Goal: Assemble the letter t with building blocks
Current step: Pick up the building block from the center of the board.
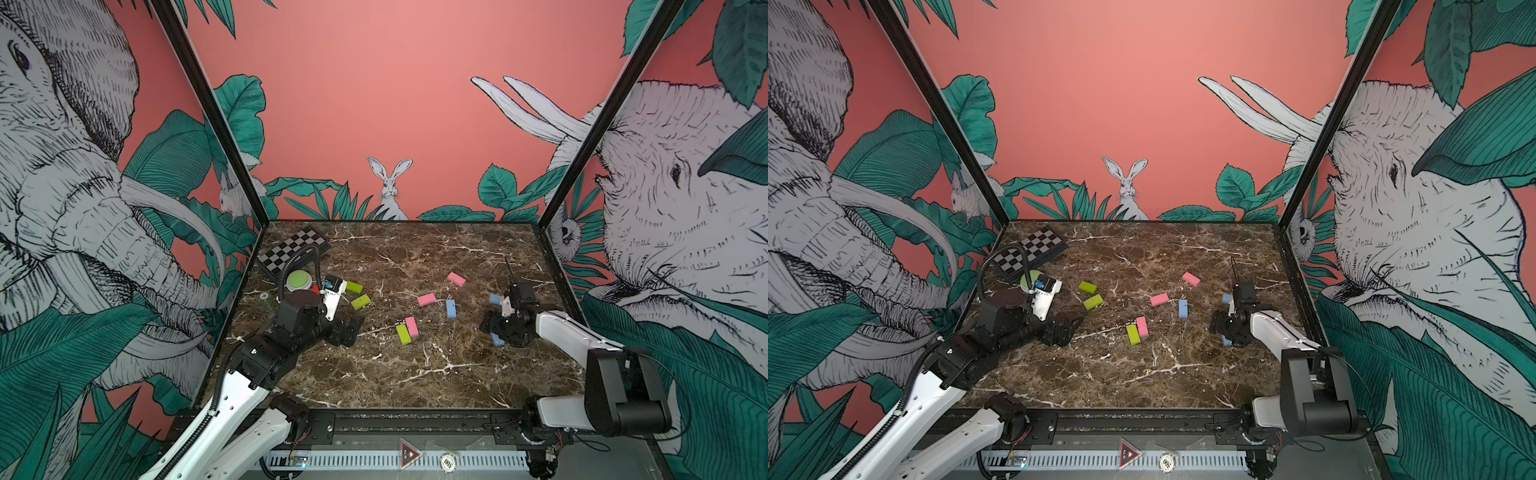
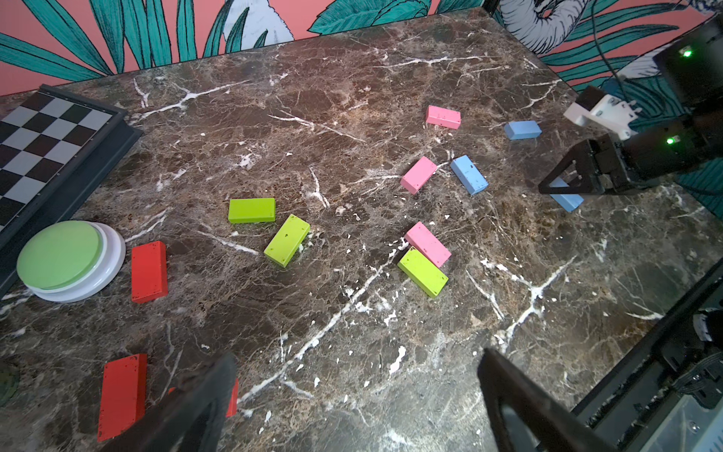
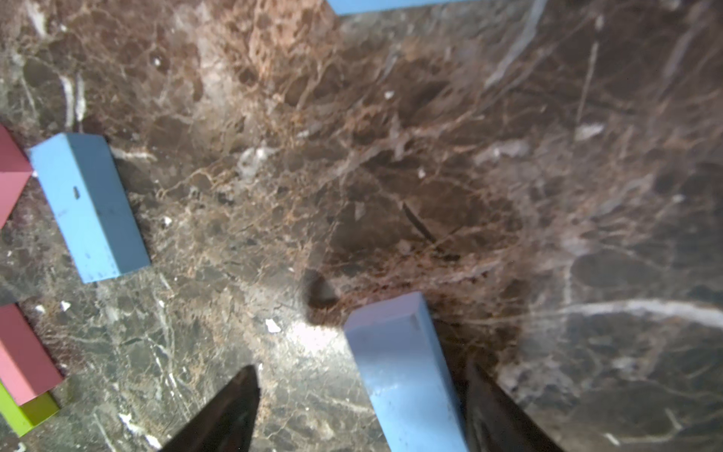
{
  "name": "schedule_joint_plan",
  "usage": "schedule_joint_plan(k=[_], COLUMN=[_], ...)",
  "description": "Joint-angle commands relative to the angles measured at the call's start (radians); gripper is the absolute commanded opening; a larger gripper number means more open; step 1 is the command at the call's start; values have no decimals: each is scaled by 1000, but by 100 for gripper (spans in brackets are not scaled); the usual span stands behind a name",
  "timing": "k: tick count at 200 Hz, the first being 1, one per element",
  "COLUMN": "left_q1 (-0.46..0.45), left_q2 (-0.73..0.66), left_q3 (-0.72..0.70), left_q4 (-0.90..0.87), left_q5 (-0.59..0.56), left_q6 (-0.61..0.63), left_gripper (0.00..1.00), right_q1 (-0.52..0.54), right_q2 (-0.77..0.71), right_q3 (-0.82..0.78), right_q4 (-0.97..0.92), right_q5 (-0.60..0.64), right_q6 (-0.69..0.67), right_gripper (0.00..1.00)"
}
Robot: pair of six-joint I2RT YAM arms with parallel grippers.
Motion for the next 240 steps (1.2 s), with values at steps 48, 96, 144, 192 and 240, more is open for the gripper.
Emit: schedule_joint_plan(k=[48, 96, 144, 192, 240], left_q1=[-4, -4, -4, -4, -4], left_q2=[-11, -13, -11, -11, -7], left_q3=[9, 9, 8, 8, 9], left_q4=[-35, -38, -41, -42, -41], left_q5=[-17, -22, -27, -34, -36], left_q6=[9, 9, 11, 11, 10], left_gripper=[99, 99, 99, 99, 99], right_q1=[23, 31, 36, 45, 53], right_q2=[-25, -20, 0, 30, 81], right_q3=[-34, -18, 11, 40, 73], right_q4=[-35, -80, -99, -99, -106], right_q5=[2, 93, 143, 176, 208], right_q6=[29, 16, 1, -13, -37], right_gripper=[55, 47, 44, 42, 38])
